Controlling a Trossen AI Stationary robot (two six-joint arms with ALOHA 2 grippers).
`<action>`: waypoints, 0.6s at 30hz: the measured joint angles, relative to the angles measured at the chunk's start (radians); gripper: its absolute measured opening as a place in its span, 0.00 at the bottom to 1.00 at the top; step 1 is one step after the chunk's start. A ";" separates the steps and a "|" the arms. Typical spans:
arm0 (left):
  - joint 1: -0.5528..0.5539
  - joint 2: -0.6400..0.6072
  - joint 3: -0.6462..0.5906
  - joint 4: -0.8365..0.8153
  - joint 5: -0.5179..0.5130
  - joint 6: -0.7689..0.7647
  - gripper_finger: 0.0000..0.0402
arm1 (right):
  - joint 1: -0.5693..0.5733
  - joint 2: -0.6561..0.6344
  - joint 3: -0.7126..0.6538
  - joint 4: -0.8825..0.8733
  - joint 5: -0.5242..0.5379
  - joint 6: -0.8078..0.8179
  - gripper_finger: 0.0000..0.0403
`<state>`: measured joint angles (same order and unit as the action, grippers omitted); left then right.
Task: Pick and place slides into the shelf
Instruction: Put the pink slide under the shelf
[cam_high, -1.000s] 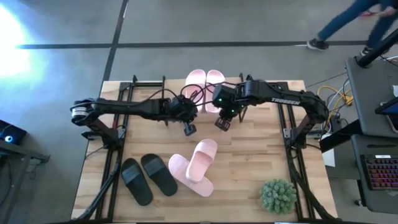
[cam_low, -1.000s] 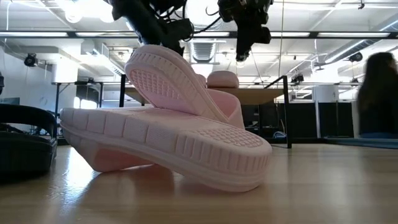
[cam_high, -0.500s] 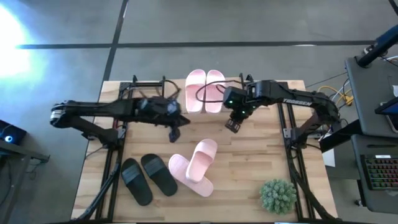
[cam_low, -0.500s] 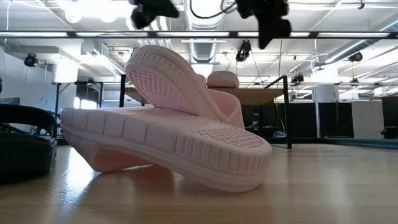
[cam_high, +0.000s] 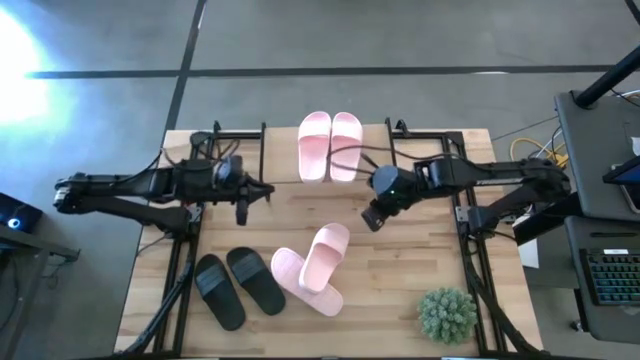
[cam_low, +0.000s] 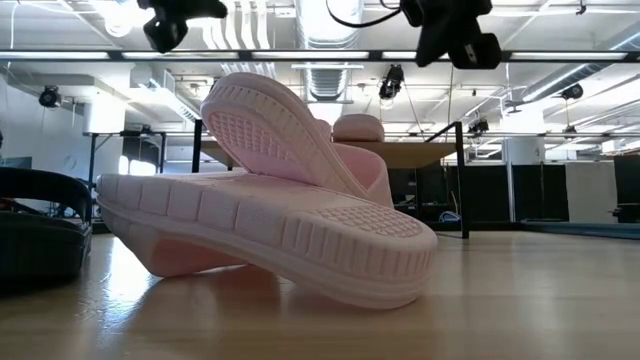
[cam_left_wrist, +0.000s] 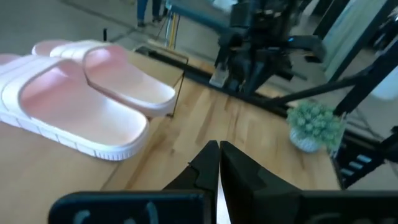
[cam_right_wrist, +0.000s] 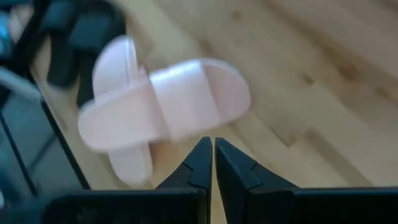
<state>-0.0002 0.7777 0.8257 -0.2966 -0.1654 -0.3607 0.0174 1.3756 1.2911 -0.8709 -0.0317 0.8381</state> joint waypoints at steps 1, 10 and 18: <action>0.000 -0.019 -0.014 0.011 0.002 0.000 0.00 | -0.001 -0.003 0.000 0.004 0.022 0.015 0.03; -0.001 -0.107 -0.049 0.013 0.017 0.000 0.00 | -0.004 0.001 0.065 -0.005 0.099 0.072 0.03; -0.001 -0.048 -0.049 0.011 0.016 0.001 0.00 | -0.011 0.020 0.076 -0.007 0.115 0.089 0.03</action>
<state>-0.0010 0.7299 0.7769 -0.2851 -0.1490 -0.3599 0.0068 1.3956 1.3670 -0.8783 0.0834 0.9268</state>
